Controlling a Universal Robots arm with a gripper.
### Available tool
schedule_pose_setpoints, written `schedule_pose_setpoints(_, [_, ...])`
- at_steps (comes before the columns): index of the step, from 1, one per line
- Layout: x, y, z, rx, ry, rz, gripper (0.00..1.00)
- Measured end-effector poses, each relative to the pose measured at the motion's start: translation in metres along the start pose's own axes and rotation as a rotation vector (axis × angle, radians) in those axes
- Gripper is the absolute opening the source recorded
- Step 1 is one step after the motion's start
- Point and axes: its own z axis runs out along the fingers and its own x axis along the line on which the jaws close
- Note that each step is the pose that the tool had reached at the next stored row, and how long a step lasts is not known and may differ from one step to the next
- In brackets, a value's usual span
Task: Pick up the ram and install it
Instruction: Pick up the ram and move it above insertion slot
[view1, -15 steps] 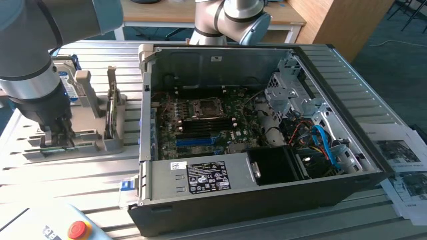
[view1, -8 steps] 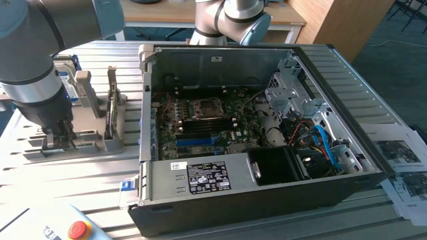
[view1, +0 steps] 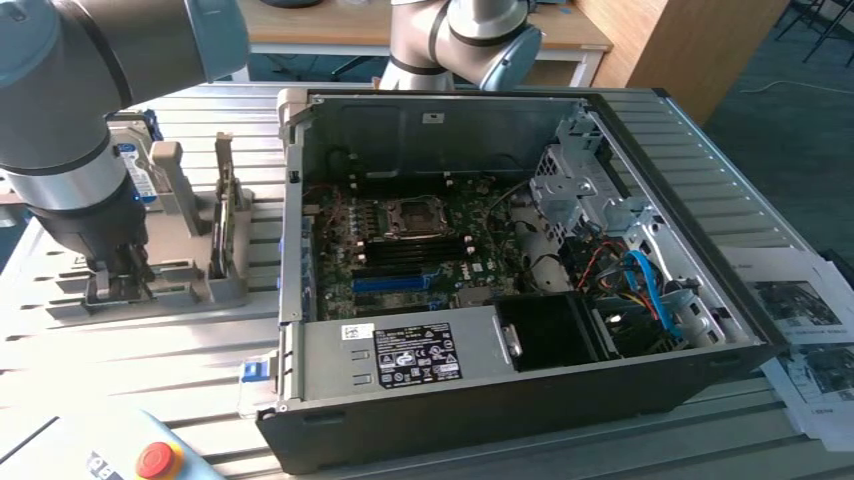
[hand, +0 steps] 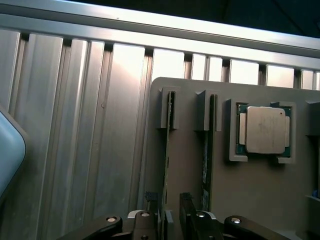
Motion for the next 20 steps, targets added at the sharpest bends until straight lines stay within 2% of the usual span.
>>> schedule_pose_setpoints(20, [0.0001, 0.002, 0.0033, 0.0001, -0.0001, 0.0, 0.31])
